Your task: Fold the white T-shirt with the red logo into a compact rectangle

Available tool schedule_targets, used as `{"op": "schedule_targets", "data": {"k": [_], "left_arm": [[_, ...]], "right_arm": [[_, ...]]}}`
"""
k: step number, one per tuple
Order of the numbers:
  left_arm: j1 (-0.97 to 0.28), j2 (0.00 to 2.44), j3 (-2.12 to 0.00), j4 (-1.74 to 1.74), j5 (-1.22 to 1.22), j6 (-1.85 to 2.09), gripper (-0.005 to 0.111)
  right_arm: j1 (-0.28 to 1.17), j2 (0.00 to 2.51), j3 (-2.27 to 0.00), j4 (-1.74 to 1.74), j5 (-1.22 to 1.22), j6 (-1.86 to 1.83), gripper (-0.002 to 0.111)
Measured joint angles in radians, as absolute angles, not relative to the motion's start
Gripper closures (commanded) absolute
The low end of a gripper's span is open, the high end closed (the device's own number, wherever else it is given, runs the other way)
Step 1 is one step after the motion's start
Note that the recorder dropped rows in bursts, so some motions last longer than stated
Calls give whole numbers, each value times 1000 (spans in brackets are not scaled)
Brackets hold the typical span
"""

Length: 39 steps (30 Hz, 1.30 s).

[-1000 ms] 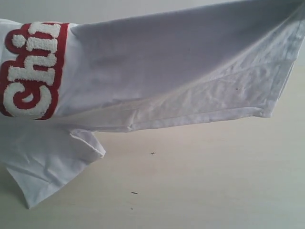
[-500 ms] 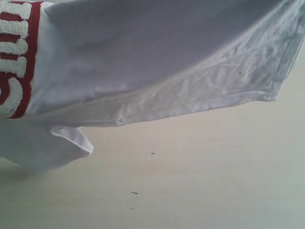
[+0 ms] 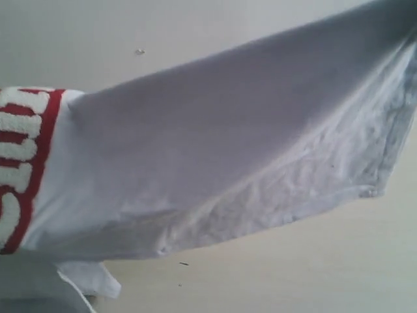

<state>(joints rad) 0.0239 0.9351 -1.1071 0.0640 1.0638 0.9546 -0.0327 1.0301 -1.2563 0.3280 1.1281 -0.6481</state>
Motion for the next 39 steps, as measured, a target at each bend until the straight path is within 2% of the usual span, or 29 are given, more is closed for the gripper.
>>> {"op": "schedule_targets", "data": {"k": [5, 12, 22, 25, 28, 30, 33, 34, 36, 38, 39], "left_arm": [[24, 1007, -1017, 59, 1062, 966, 107], [24, 1175, -933, 43, 916, 1060, 107], [24, 1472, -924, 43, 305, 1068, 107], [24, 1570, -924, 43, 134, 1068, 104], [24, 1660, -924, 43, -15, 1070, 90], [24, 1740, -924, 43, -149, 1070, 63], [26, 1813, -924, 0, -336, 1070, 46], [26, 1837, -924, -42, -435, 1070, 45], [28, 1855, -924, -102, -557, 1070, 48], [28, 1858, -924, -128, -608, 1066, 79], [25, 1858, -924, -132, -614, 1063, 90]], "right_arm": [[-33, 1233, -1256, 209, 1217, -436, 108], [-31, 1477, -1253, 217, 1204, -400, 108], [-28, 1685, -1252, 168, 628, -464, 108], [-28, 1731, -1252, 176, 483, -489, 101], [-28, 1785, -1261, 180, 397, -493, 86], [-28, 1837, -1296, 179, 339, -490, 72], [-28, 1886, -1365, 179, 276, -436, 71], [-28, 1903, -1403, 179, 263, -417, 71], [-28, 1914, -1449, 179, 267, -379, 74], [-28, 1915, -1479, 182, 301, -354, 93], [-28, 1915, -1486, 182, 334, -350, 100]]}}
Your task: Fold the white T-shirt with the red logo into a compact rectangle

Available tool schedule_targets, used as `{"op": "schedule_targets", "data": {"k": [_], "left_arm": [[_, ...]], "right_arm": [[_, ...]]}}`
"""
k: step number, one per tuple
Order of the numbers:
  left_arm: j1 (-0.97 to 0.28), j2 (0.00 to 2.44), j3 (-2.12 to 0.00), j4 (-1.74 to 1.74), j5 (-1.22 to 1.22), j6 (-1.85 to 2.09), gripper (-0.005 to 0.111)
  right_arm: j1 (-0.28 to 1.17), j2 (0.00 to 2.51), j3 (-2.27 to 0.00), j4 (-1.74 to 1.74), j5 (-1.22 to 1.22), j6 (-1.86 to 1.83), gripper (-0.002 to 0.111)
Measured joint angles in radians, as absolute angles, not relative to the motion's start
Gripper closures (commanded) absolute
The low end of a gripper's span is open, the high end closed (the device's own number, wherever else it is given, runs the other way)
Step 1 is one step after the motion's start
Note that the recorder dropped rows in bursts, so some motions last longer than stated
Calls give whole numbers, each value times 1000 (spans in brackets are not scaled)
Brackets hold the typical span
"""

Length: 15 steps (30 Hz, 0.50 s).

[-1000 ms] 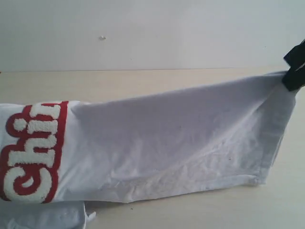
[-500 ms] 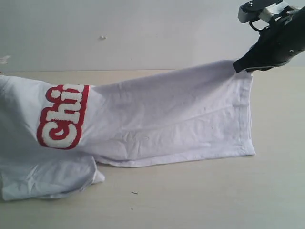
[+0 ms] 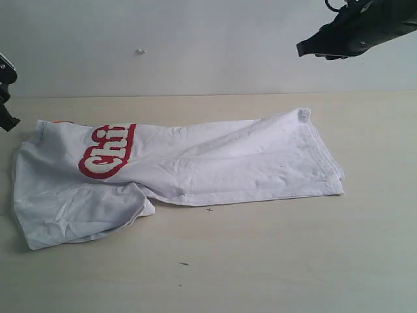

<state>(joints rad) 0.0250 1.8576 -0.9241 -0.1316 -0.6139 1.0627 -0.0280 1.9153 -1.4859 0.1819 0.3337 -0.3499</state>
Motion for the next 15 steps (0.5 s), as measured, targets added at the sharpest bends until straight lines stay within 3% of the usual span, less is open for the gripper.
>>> {"op": "schedule_targets", "data": {"k": [1, 8, 15], "left_arm": [[17, 1858, -924, -144, -601, 1046, 106], [-150, 1858, -938, -210, -161, 772, 107], [-157, 1864, -1009, -238, 434, 739, 107]], "right_arm": [[-28, 1915, -1490, 182, 361, -348, 108], [-28, 2016, -1490, 216, 612, -355, 108], [-28, 2166, -1490, 225, 686, -370, 108]]}}
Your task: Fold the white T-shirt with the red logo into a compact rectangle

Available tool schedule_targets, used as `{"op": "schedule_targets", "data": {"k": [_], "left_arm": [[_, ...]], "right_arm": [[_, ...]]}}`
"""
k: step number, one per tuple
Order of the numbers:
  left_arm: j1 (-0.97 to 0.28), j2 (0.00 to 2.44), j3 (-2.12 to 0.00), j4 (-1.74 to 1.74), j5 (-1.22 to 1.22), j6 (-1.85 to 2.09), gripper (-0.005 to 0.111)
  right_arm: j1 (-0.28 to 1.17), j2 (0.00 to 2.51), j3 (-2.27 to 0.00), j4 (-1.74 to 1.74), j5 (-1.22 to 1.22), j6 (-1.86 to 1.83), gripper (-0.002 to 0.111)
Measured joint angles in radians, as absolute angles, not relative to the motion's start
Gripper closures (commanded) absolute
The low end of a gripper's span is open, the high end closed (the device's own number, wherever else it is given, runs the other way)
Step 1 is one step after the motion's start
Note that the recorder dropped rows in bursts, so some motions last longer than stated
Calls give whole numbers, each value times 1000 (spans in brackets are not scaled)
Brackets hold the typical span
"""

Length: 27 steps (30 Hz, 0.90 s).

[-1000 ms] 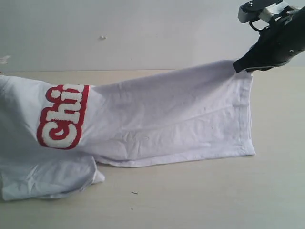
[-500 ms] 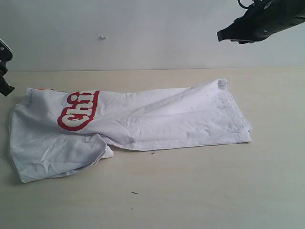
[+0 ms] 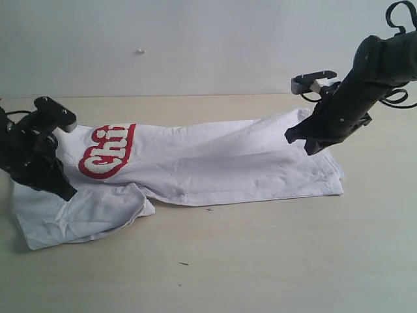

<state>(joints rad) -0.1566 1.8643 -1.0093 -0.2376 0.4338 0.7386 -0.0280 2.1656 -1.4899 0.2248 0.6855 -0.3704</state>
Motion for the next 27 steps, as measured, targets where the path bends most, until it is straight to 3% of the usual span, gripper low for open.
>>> {"op": "schedule_targets", "data": {"k": [10, 21, 27], "left_arm": [[-157, 1945, -991, -267, 581, 750, 107], [-157, 1918, -961, -210, 1004, 750, 107], [-157, 1793, -954, -295, 880, 831, 107]], "right_arm": [[-28, 2204, -1490, 225, 703, -375, 108], [-28, 2204, -1490, 229, 737, -375, 108], [-12, 2204, -1490, 329, 763, -451, 108]]}}
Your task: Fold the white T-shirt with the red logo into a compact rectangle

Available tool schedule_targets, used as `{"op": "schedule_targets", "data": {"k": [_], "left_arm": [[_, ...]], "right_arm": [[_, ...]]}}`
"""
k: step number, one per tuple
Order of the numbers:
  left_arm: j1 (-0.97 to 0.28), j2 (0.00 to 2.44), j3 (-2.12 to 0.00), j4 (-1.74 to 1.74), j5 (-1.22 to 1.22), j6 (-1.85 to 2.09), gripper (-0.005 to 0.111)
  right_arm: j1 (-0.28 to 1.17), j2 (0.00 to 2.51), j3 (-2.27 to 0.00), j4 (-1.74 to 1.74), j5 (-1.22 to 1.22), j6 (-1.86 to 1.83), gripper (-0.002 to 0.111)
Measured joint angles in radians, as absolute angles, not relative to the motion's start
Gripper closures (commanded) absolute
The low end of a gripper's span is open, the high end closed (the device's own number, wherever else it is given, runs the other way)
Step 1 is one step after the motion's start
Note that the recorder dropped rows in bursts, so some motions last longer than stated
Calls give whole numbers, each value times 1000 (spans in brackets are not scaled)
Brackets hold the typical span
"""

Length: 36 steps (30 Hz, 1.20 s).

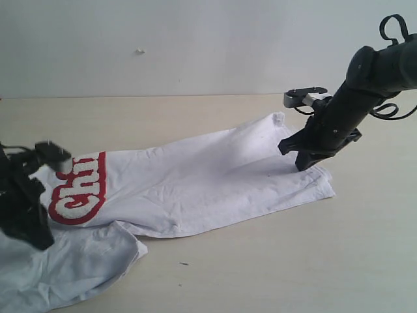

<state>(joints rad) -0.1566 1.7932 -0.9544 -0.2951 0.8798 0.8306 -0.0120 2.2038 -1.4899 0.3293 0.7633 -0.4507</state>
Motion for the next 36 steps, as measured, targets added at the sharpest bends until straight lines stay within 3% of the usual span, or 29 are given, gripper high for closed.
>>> {"op": "schedule_targets", "data": {"k": [8, 18, 30, 36], "left_arm": [[-157, 1767, -1028, -594, 520, 950, 107], [-157, 2091, -1221, -654, 522, 961, 107], [-163, 2170, -1313, -673, 297, 806, 107], [-163, 2174, -1346, -671, 319, 802, 107]], "right_arm": [[98, 2177, -1490, 508, 811, -589, 108], [300, 2205, -1464, 650, 795, -710, 108], [316, 2261, -1479, 593, 762, -602, 108], [322, 2265, -1486, 555, 758, -540, 108]]}}
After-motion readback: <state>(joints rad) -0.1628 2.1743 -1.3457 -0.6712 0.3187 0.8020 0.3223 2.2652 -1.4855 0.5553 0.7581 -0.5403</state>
